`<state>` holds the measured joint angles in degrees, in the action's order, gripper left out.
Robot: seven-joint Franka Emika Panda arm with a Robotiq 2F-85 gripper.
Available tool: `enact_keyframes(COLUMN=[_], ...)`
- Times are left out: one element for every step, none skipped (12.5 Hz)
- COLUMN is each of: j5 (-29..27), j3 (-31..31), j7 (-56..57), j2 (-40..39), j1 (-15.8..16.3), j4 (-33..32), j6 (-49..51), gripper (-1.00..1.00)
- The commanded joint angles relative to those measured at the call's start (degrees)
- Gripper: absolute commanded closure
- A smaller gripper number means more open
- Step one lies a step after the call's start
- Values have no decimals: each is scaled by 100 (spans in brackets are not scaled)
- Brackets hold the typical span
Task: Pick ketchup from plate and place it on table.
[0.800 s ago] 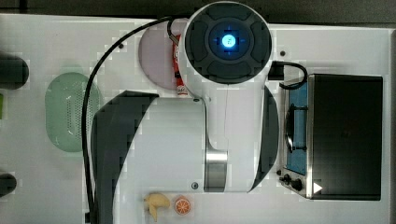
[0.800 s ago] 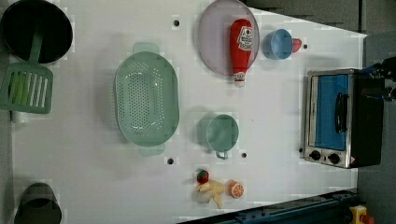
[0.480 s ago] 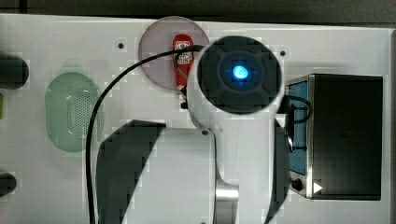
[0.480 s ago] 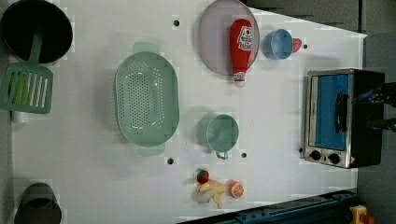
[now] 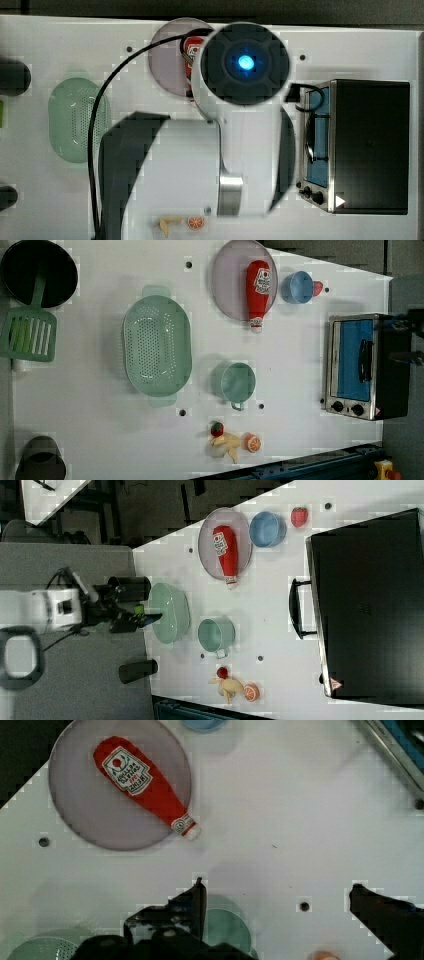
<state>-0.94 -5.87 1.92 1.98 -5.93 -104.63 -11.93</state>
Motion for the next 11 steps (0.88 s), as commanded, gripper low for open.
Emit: enact_keyframes(j5=[-39, -39, -38, -37, -36, -14, 8, 62, 124, 200, 265], j3=[-101, -125, -132, -132, -131, -128, -129, -129, -128, -129, -128], j7=[224, 566, 967, 1389, 1787, 2142, 2448, 2742, 3003, 3161, 3196], j2=[-671, -859, -1052, -1248, -1440, -1630, -1822, -2013, -2200, -2391, -2591], j1=[130, 151, 174, 188, 193, 192, 194, 196, 196, 205, 223], j4=[-80, -75, -70, -65, -52, -46, -17, 18, 51, 85, 136], j6=[-290, -439, -614, -769, -983, -1182, -1422, -1645, -1854, -1999, -2165], gripper=[-100, -100, -100, -100, -100, -100, -100, -100, -100, -100, -100])
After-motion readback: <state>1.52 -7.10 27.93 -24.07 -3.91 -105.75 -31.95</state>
